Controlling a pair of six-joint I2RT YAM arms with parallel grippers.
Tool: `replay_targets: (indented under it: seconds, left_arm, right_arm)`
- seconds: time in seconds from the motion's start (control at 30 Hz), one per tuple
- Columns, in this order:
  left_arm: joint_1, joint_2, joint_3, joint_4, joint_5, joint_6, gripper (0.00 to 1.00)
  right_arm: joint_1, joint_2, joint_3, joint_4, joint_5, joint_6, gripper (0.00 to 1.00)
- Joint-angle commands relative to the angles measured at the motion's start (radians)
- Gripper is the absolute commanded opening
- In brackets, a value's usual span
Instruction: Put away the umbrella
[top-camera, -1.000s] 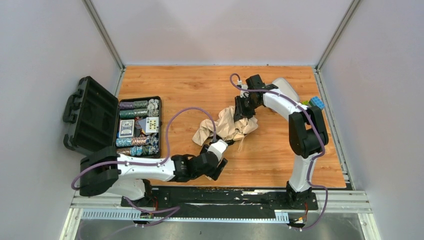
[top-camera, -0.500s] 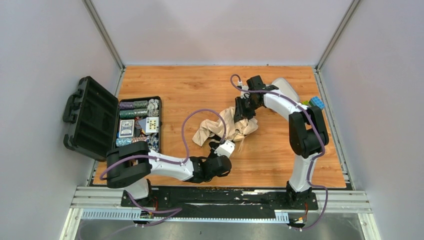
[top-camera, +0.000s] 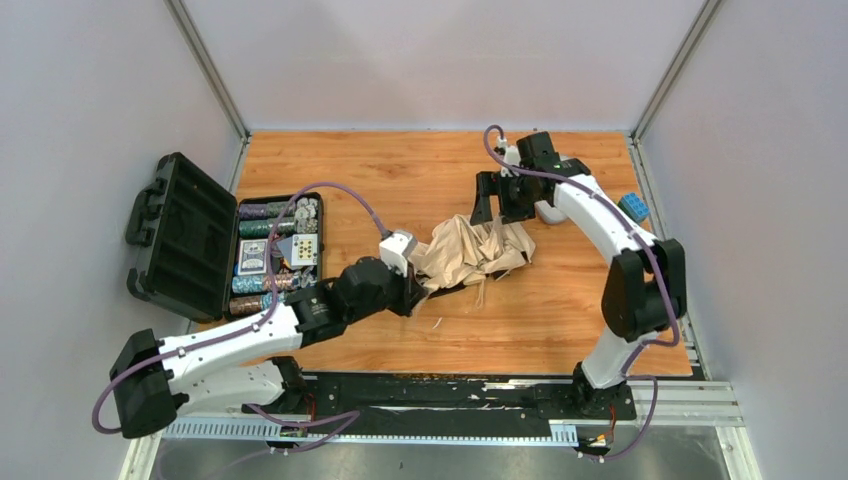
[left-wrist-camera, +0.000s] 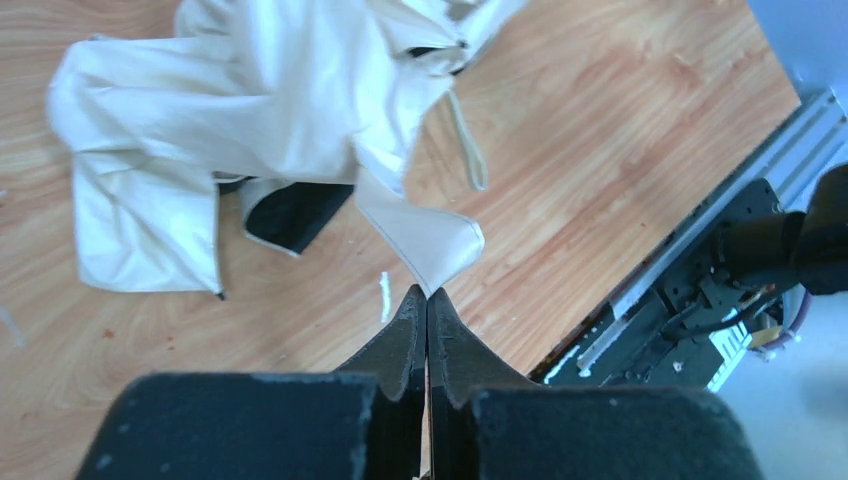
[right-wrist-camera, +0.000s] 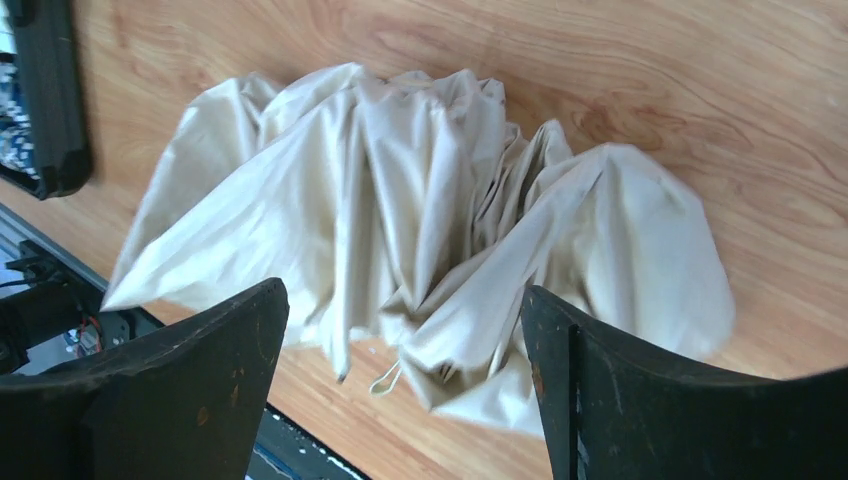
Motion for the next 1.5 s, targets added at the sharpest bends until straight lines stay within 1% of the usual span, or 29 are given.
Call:
replay_targets:
  seconds: [0.0, 0.07, 0.17, 0.27, 0.3, 0.37, 0.4, 0.43, 0.5, 0.57, 0.6, 0.73, 0.87, 1.03, 1.07, 1.27, 1.3, 1.33, 1.43, 1.47]
  left_arm:
    - [0.133, -0.004, 0.037, -0.084, 0.264, 0.008, 0.0]
    - [0.168, 0.008, 0.047, -0.08, 0.33, 0.017, 0.0]
    - [0.216, 0.027, 0.049, -0.045, 0.448, -0.001, 0.0]
    - [0.261, 0.04, 0.056, -0.013, 0.552, -0.038, 0.0]
    - [0.273, 0.045, 0.065, -0.013, 0.579, -0.039, 0.0]
    - [0.29, 0.06, 0.1, -0.048, 0.611, -0.023, 0.0]
    - [0.296, 0.071, 0.12, -0.079, 0.622, -0.011, 0.0]
    - [0.305, 0.084, 0.137, -0.116, 0.632, 0.002, 0.0]
    - [0.312, 0.097, 0.161, -0.14, 0.663, 0.018, 0.0]
    - [0.322, 0.108, 0.168, -0.137, 0.696, 0.022, 0.0]
    - [0.327, 0.117, 0.173, -0.139, 0.71, 0.027, 0.0]
    - [0.334, 0.142, 0.191, -0.145, 0.758, 0.054, 0.0]
    - [0.34, 0.159, 0.199, -0.127, 0.777, 0.055, 0.0]
    - [0.347, 0.176, 0.221, -0.151, 0.792, 0.081, 0.0]
    - [0.35, 0.176, 0.221, -0.152, 0.794, 0.083, 0.0]
    - [0.391, 0.164, 0.204, -0.136, 0.826, 0.079, 0.0]
    - [0.397, 0.162, 0.204, -0.142, 0.828, 0.086, 0.0]
    - [0.405, 0.162, 0.203, -0.142, 0.839, 0.091, 0.0]
    - [0.418, 0.169, 0.205, -0.142, 0.861, 0.096, 0.0]
    - [0.419, 0.17, 0.208, -0.144, 0.862, 0.098, 0.0]
  right_arm:
    - [-0.003, -0.172, -0.071, 0.001, 0.031, 0.034, 0.88]
    - [-0.001, -0.245, -0.132, 0.05, -0.034, 0.015, 0.88]
    - [0.008, -0.359, -0.231, 0.156, -0.1, -0.08, 0.87]
    - [0.057, -0.502, -0.416, 0.422, -0.231, -0.265, 0.83]
    - [0.092, -0.549, -0.475, 0.511, -0.252, -0.372, 0.83]
    - [0.199, -0.657, -0.604, 0.67, -0.238, -0.591, 0.87]
    - [0.227, -0.706, -0.665, 0.737, -0.263, -0.67, 0.89]
    - [0.263, -0.752, -0.721, 0.804, -0.306, -0.721, 0.89]
    - [0.287, -0.831, -0.835, 0.923, -0.42, -0.79, 0.89]
    - [0.308, -0.876, -0.913, 1.043, -0.437, -0.811, 0.89]
    - [0.316, -0.877, -0.926, 1.047, -0.432, -0.831, 0.89]
    - [0.351, -0.79, -0.871, 0.934, -0.417, -0.944, 0.86]
    - [0.401, -0.727, -0.842, 0.947, -0.386, -0.994, 0.84]
    - [0.425, -0.656, -0.81, 0.919, -0.383, -1.054, 0.79]
    - [0.428, -0.646, -0.808, 0.926, -0.384, -1.054, 0.76]
    - [0.45, -0.598, -0.813, 0.954, -0.391, -1.055, 0.53]
    - [0.45, -0.592, -0.816, 0.954, -0.394, -1.056, 0.51]
    - [0.45, -0.589, -0.817, 0.95, -0.399, -1.06, 0.52]
    - [0.45, -0.587, -0.809, 0.906, -0.409, -1.088, 0.6]
    - [0.45, -0.585, -0.807, 0.897, -0.402, -1.096, 0.6]
